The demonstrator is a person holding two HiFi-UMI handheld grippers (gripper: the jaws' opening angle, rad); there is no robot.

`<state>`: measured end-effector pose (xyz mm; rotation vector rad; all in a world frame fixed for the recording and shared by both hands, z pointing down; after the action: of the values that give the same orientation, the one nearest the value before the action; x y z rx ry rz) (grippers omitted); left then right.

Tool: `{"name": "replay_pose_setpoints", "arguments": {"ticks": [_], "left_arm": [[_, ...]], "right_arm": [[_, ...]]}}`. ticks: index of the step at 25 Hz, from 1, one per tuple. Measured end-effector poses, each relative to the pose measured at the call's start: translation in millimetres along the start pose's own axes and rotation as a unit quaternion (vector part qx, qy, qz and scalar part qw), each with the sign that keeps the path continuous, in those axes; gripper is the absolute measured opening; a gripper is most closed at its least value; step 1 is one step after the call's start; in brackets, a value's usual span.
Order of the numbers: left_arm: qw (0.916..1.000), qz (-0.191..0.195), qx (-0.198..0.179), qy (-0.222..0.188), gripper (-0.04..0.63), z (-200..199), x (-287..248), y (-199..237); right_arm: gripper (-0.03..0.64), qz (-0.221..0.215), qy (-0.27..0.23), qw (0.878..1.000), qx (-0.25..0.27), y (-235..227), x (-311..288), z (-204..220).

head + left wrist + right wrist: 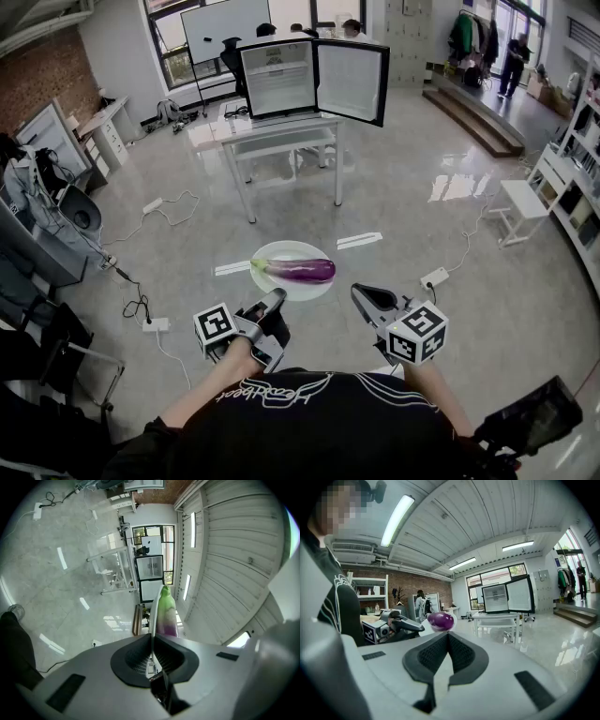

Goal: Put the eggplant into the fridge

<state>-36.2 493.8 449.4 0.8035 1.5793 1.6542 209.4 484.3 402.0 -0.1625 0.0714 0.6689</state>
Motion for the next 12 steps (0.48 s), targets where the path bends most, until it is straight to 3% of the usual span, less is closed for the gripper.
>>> {"name": "replay_pose_setpoints", "arguments": {"ticks": [6, 12], "left_arm": [[0.9999, -0.01, -0.006, -0.004, 0.025, -1, -1, 11], [0.9999, -0.007, 0.011, -0.005, 0.025, -5, -6, 17]], "right_arm": [[0.006, -0.005, 0.002, 1.0, -0.007, -4, -4, 5], [0.007, -0.003, 0.0, 1.0, -0.012, -10, -15, 12]]}}
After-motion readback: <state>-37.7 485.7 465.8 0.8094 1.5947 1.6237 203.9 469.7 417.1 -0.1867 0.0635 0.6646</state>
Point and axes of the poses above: the fingertips, and each gripper's own axes: x backward along the fingers, y to its left, z out of its underside, the point moved 7 cm from there along x, backward along the fingers, and after that the axes turned 4 degrees about -y, right-handed, at the moved point
